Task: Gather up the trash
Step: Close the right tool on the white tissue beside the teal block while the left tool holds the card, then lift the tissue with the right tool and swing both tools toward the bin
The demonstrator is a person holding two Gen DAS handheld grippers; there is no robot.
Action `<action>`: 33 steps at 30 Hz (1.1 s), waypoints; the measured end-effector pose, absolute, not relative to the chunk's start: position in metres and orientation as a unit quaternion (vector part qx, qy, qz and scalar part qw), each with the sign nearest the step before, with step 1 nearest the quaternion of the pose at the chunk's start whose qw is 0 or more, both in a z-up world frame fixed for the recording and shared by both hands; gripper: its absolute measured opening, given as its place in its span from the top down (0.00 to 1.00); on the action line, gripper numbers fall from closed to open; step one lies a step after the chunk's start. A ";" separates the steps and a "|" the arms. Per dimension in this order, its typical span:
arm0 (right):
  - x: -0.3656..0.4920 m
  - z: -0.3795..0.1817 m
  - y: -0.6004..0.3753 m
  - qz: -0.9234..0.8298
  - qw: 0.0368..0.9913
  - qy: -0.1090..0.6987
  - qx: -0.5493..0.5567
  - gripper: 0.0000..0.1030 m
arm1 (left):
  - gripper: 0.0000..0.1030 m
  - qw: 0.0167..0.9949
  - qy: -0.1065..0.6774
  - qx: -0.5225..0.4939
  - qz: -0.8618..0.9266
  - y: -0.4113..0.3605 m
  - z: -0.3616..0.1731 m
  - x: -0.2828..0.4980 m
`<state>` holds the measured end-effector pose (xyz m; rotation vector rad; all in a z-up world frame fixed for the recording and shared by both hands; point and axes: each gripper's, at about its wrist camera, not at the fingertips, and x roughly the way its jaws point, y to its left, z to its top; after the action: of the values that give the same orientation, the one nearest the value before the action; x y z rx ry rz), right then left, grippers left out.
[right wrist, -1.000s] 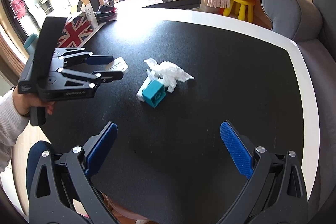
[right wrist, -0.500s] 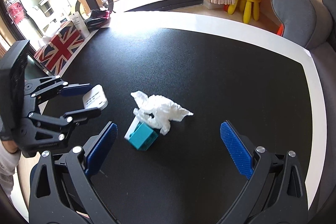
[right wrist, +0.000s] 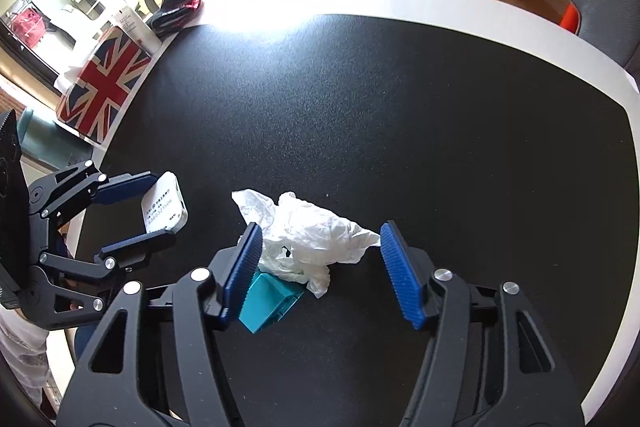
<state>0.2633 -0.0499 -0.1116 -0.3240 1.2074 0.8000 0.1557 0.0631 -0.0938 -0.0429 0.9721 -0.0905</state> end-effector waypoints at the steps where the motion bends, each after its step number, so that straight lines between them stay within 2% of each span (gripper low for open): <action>1: 0.264 -0.113 -0.050 0.364 0.736 0.551 -0.147 0.47 | 0.54 0.883 0.467 -0.021 -0.044 0.063 -0.095 0.156; 4: 0.264 -0.118 -0.049 0.364 0.734 0.554 -0.149 0.59 | 0.54 0.882 0.469 -0.024 -0.045 0.063 -0.097 0.157; 6: 0.263 -0.120 -0.049 0.362 0.735 0.553 -0.153 0.73 | 0.54 0.881 0.469 -0.025 -0.044 0.063 -0.097 0.157; 9: 0.261 -0.120 -0.051 0.362 0.739 0.547 -0.152 0.82 | 0.54 0.881 0.470 -0.028 -0.043 0.063 -0.098 0.158; 20: 0.246 -0.094 -0.068 0.360 0.764 0.512 -0.155 0.84 | 0.54 0.883 0.467 -0.038 -0.035 0.062 -0.089 0.148; 33: 0.158 -0.033 -0.107 0.380 0.797 0.438 -0.170 0.84 | 0.54 0.897 0.439 -0.026 -0.037 0.042 -0.051 0.099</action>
<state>0.1583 -0.1067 -0.0333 -0.3650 0.9407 0.8153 0.0988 0.0415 -0.0511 -0.0543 0.9104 -0.0767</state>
